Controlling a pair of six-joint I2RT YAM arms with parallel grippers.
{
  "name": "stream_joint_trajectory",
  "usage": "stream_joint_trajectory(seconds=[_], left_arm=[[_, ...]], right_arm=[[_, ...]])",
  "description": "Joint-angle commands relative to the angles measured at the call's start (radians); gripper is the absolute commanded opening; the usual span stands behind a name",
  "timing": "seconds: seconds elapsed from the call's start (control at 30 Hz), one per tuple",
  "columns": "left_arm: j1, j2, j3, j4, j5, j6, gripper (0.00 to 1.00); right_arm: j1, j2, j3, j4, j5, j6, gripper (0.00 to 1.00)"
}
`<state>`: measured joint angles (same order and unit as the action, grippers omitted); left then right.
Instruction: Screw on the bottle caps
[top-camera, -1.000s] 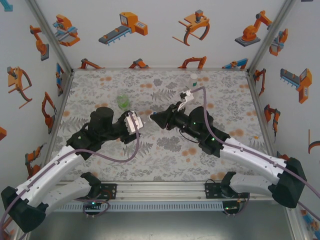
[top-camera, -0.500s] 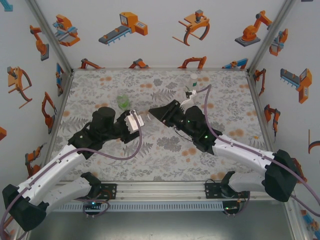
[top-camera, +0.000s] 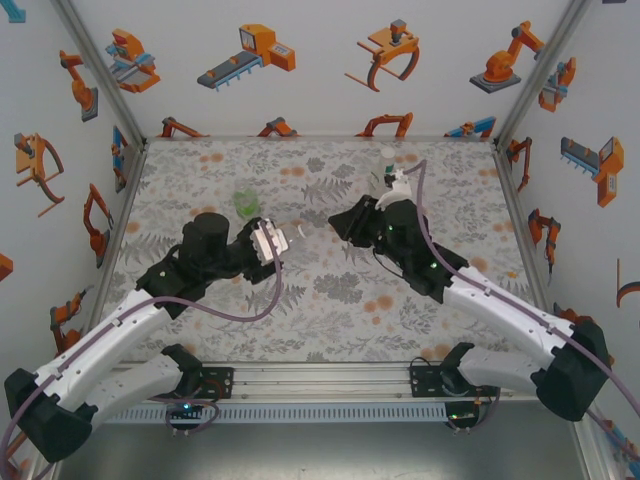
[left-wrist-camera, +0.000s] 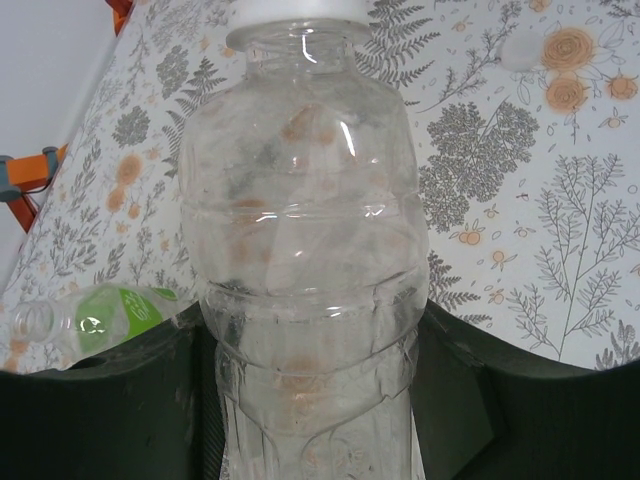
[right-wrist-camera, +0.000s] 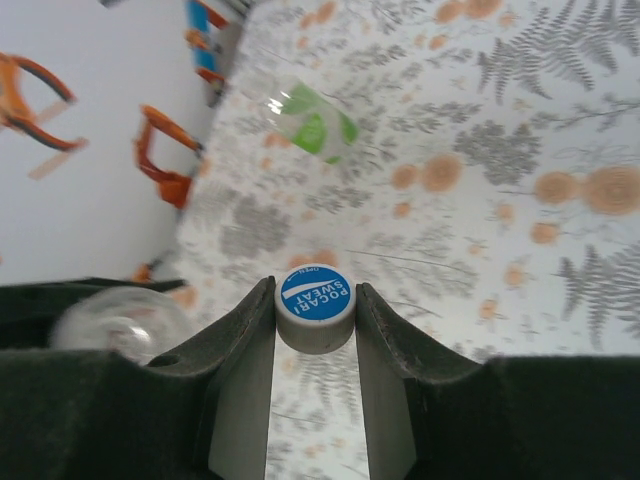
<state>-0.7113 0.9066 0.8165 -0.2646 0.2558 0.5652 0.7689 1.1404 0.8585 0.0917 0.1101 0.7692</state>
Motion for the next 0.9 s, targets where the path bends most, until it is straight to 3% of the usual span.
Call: stream_joint_trajectory(seconds=[0.0,0.4,0.53,0.67,0.87], left_arm=[[0.013,-0.025,0.006,0.044,0.017,-0.018,0.00],[0.021,-0.037,-0.004,0.056,0.024,-0.013,0.00],[0.023,-0.037,-0.008,0.057,0.019,-0.010,0.00],[0.023,-0.035,-0.007,0.058,0.031,-0.009,0.00],[0.025,-0.034,-0.007,0.058,0.032,-0.008,0.00]], right_arm=[[-0.003,0.052,-0.045,-0.033,0.016,-0.196,0.00],[-0.002,0.411,-0.197,0.370,0.034,-0.353,0.05],[-0.002,0.497,-0.224,0.454,0.071,-0.386,0.12],[-0.002,0.538,-0.248,0.460,0.087,-0.394,0.18],[0.000,0.489,-0.253,0.321,0.078,-0.390,0.37]])
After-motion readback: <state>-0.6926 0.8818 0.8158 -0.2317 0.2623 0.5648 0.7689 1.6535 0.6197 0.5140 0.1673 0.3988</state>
